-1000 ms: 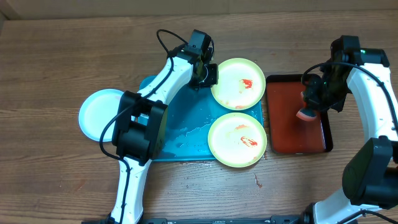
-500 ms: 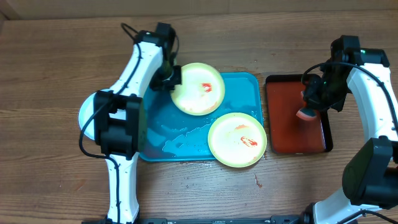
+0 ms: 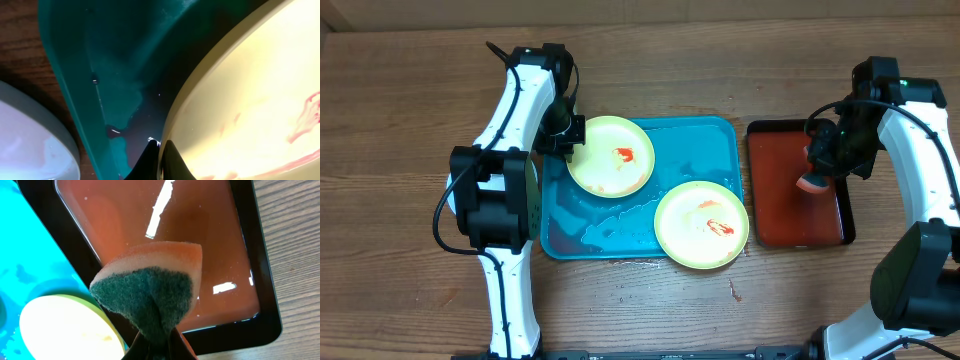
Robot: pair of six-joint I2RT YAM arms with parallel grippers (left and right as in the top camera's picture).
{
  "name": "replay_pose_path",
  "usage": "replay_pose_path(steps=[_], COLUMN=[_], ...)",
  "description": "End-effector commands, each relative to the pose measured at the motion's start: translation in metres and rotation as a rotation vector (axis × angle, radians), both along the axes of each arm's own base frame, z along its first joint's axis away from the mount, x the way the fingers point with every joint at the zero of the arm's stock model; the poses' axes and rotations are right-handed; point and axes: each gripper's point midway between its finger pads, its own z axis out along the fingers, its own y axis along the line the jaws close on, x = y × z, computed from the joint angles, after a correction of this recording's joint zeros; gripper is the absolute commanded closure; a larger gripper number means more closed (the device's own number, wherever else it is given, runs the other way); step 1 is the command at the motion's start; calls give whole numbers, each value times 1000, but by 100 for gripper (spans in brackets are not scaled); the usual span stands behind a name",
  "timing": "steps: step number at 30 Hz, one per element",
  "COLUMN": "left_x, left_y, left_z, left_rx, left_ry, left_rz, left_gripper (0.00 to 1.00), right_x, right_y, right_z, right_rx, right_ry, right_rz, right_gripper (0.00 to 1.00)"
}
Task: Clean dirty plates on tray and stack at the side
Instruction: 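Grasp the upper yellow plate rim and drag it toward tray center, then bring sponge with right gripper onto the yellow plate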
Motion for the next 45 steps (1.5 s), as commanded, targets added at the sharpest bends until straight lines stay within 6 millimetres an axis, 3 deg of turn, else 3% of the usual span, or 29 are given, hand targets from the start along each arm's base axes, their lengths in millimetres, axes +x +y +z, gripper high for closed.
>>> replay_pose_path(steps=[1,6,9,12,15,24,29,34,41,45], left_x=[3,-10,-14,-18,-14,-5,-3,-2,-1,-1], left_y=[-11,-11,-10,-10,-10,-11,-13,-14,-15,-15], left_z=[16,4,-7,-16,-19,-21,-21,-21,-21,-21], left_rx=[-47,-44,-44,-42,-40,-44,-52,-56,-63,-63], left_ry=[-36,13,23,31,13,-24,-31,-36,-40,-41], left_rz=[-80,-101,-96,-85,-68,-69,-61,-60,-60,-60], left_gripper=[96,95,96,96,96,96,96,96,96,96], right_x=[0,7,16,28,44,78,97,109,96,91], right_y=[0,9,27,54,93,198,243,272,305,319], right_z=[3,4,7,10,17,58,59,30,-38,-62], right_rx=[-10,33,75,103,117,182,197,190,185,181], right_ry=[-12,-40,-78,-126,-198,-365,-364,-296,-166,-143], right_rz=[6,13,48,64,117,282,359,402,458,485], right_gripper=[96,96,96,96,96,96,96,96,96,96])
